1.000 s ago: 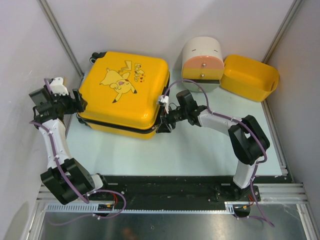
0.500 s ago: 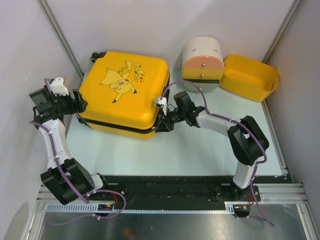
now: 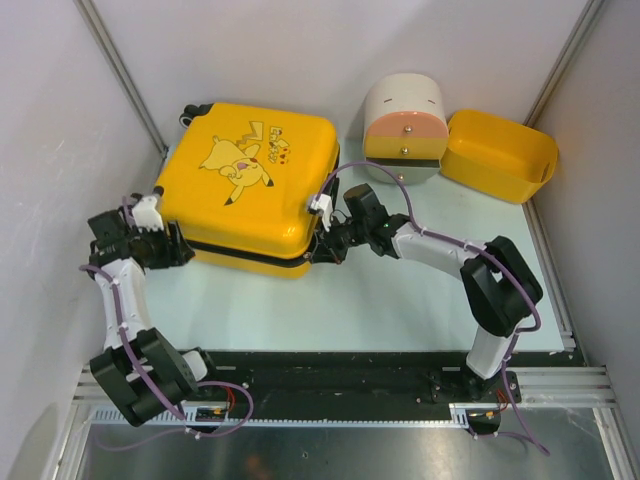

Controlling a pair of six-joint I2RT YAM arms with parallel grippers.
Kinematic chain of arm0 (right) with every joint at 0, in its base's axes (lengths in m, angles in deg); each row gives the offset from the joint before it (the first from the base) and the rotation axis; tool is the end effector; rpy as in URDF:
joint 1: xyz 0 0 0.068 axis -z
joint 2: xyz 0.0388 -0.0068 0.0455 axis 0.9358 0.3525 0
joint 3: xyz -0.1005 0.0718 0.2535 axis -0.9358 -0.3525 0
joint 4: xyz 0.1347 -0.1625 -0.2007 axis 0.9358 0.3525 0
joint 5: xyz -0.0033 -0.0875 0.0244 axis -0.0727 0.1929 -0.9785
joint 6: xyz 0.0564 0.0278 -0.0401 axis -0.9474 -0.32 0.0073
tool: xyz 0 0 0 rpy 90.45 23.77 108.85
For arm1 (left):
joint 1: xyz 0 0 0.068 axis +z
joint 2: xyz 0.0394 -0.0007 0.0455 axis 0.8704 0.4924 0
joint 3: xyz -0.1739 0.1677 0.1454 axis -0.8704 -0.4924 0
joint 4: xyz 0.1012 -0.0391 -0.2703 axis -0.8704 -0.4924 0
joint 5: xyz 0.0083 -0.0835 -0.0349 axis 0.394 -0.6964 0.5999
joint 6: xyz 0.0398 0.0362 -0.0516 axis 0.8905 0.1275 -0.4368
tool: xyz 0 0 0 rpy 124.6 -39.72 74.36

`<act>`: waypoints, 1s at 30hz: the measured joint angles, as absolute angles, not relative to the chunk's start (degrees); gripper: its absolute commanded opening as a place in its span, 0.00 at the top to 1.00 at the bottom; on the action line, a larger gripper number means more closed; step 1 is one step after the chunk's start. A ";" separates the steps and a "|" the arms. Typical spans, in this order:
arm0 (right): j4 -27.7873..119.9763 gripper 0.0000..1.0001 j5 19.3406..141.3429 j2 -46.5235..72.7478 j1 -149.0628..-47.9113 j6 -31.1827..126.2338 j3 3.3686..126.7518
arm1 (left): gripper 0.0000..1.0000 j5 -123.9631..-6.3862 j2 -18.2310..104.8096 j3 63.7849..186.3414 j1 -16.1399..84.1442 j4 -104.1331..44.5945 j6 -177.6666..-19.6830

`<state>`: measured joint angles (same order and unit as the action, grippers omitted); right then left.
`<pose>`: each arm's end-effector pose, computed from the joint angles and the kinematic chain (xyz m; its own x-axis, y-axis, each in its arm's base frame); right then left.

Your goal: Open, take out, and arrange the luggage

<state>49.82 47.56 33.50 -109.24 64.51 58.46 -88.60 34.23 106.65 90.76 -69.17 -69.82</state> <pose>0.3097 0.3116 0.2110 -0.2954 -0.4221 -0.8571 -0.9539 0.1793 0.2405 0.2543 0.1104 0.2650 -0.6713 -0.0992 -0.7345 0.0658 0.9791 -0.1924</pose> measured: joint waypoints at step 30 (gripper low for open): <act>49.60 1.00 54.68 27.10 -96.10 74.20 52.95 | 0.02 -85.73 42.84 132.01 89.15 -91.60 -12.09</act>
